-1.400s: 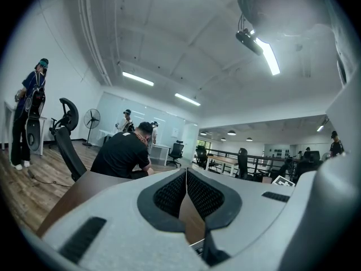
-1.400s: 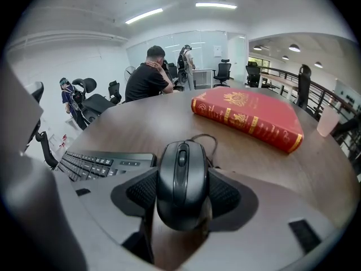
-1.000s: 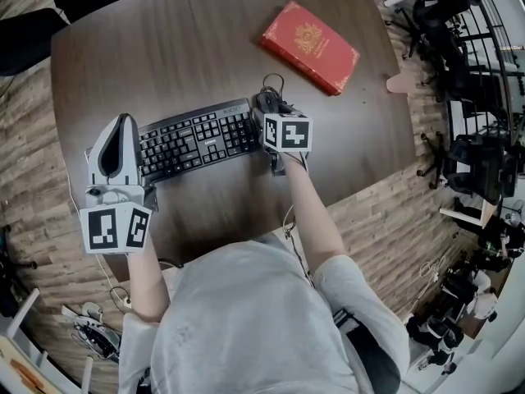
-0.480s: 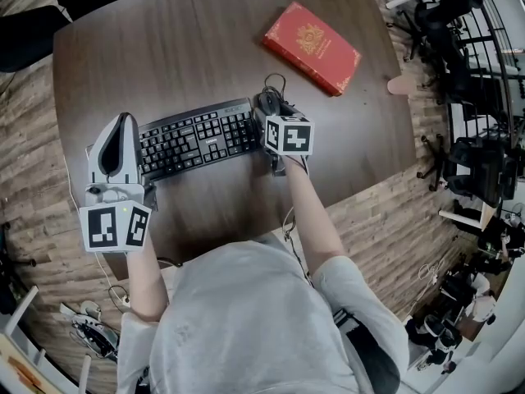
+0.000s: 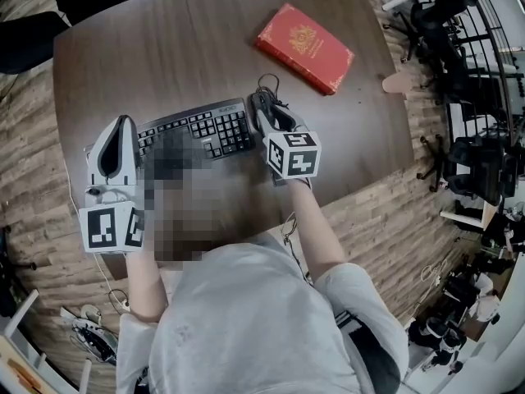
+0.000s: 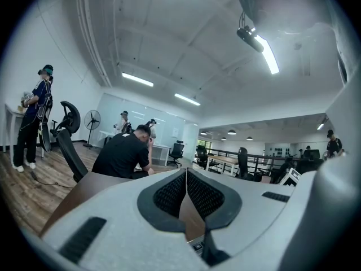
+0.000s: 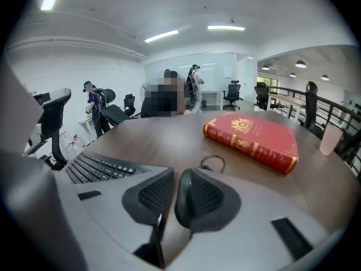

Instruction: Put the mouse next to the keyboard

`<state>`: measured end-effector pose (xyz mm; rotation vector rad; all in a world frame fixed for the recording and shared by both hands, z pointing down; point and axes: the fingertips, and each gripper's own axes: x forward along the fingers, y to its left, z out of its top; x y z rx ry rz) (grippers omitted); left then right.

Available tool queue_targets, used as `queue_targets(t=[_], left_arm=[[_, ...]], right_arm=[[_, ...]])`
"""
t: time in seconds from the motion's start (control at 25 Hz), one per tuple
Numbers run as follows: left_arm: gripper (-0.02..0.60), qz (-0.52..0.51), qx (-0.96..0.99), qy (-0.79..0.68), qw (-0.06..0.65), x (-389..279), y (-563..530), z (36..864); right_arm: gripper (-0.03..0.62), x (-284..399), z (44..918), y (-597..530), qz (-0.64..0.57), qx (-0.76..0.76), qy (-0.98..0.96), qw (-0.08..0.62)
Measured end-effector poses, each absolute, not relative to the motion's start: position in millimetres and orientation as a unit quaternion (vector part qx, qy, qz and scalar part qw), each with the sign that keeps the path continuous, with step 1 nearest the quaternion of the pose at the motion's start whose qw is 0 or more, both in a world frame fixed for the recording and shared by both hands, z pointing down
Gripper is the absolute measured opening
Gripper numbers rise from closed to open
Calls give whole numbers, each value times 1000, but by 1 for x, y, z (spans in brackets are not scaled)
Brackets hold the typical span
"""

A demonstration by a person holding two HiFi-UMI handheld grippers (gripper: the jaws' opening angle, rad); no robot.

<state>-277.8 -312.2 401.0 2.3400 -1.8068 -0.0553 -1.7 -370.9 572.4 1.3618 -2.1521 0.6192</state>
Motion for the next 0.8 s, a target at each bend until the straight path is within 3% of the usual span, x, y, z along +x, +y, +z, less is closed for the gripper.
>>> queue_targets(t=[0.04,0.12,0.8], left_arm=[[12,-19,788,-608,91,-276,-311,400],[12,-19,789,-608,89,-272,-307,397],[12,-16,778,-626,53,-240,-251,367]], right_arm=[[64,-4,566,-368,219,499,-800,252],[24,-8,552,-362,204,494,-811,238],[20,-10,459,-307,126,465,-864,148]])
